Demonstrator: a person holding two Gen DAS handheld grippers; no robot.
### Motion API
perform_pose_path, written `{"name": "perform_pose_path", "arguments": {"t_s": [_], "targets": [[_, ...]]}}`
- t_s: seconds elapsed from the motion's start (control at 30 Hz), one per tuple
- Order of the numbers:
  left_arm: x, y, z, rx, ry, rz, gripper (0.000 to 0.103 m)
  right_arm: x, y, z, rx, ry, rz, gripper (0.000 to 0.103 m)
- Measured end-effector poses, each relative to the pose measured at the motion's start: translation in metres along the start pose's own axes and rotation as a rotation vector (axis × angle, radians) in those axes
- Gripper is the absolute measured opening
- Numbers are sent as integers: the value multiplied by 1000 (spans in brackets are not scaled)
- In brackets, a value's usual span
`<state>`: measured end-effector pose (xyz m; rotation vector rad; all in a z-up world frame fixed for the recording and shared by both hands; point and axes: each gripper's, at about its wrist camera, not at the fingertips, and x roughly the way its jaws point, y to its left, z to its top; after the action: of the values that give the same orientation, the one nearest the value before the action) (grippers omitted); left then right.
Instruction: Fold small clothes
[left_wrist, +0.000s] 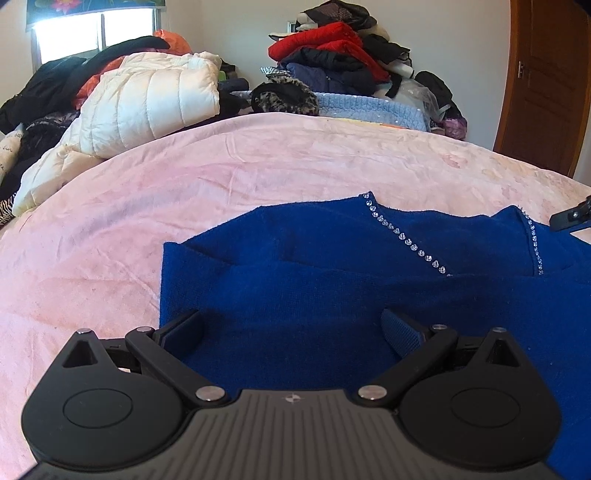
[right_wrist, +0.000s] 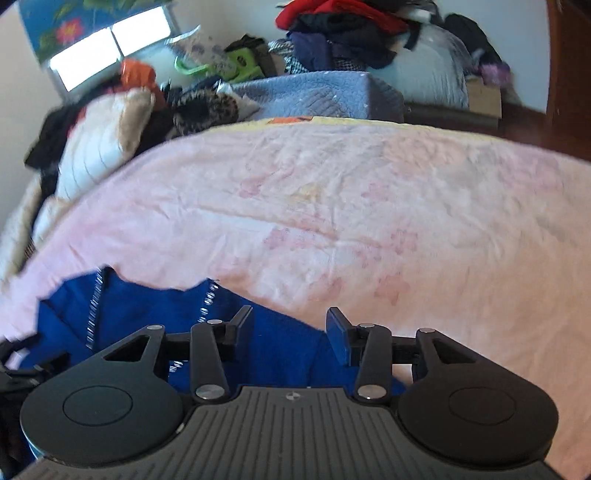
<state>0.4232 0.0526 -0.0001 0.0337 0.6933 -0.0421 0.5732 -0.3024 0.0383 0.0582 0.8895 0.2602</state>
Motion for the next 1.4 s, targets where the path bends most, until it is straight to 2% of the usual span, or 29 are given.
{"name": "perform_pose_path", "arguments": {"t_s": [0.03, 0.07, 0.1, 0.17, 0.2, 0.27, 0.43, 0.5, 0.57, 0.63, 0.73, 0.8, 0.9, 1.0, 1.03, 1.1, 1.17, 1.2, 1.27, 1.3, 1.37, 1.4], "targets": [[0, -1, 0, 1, -2, 2, 103, 7, 1, 0, -26, 33, 2, 52], [0, -1, 0, 1, -3, 5, 103, 6, 2, -1, -48, 22, 16, 53], [-1, -2, -1, 1, -5, 6, 103, 7, 1, -1, -54, 33, 39, 50], [-1, -2, -1, -2, -6, 6, 103, 6, 3, 0, -73, 49, 60, 26], [-1, -2, -1, -3, -6, 5, 103, 7, 0, 0, -50, 74, 98, 9], [-1, -1, -1, -7, -6, 2, 103, 3, -2, 1, -38, 77, 140, 8], [-1, 0, -1, -8, -7, 1, 103, -5, -25, 0, 44, 19, 85, 6], [-1, 0, -1, -9, -7, 0, 103, 0, -37, -2, 105, 12, 102, 6], [-1, 0, -1, -8, -6, 1, 103, 4, -35, -8, 103, 2, 114, 6], [-1, 0, -1, -8, -7, 2, 103, -1, -41, -7, 172, -44, 170, 15], [-1, 0, -1, -8, -7, 1, 103, -14, -51, -2, 306, -146, 250, 22], [-1, 0, -1, -8, -7, 1, 103, -12, -41, 4, 290, -125, 289, 23], [-1, 0, -1, -8, -7, 1, 103, 3, -15, 8, 229, -35, 339, 23], [-1, 0, -1, -8, -7, 1, 103, 29, 6, 7, 197, 46, 286, 22], [-1, 0, -1, -8, -7, 1, 103, 35, 7, 5, 207, 49, 251, 14], [-1, 0, -1, -8, -7, 1, 103, 40, -1, 6, 257, 34, 249, 4], [-1, 0, -1, -11, -6, -2, 103, 43, -14, 2, 362, 51, 284, 4], [-1, 0, -1, -10, -6, -1, 103, 39, -13, 1, 372, 51, 269, 5], [-1, 0, -1, -9, -6, 0, 103, 18, -5, -6, 336, 0, 246, 22], [-1, 0, -1, -10, -6, -1, 103, 3, -1, -11, 324, -35, 247, 27], [-1, 0, -1, -9, -7, 0, 103, -35, 10, -29, 272, -119, 290, 34], [-1, 0, -1, -9, -8, 1, 103, -52, 15, -41, 247, -132, 333, 40]]}}
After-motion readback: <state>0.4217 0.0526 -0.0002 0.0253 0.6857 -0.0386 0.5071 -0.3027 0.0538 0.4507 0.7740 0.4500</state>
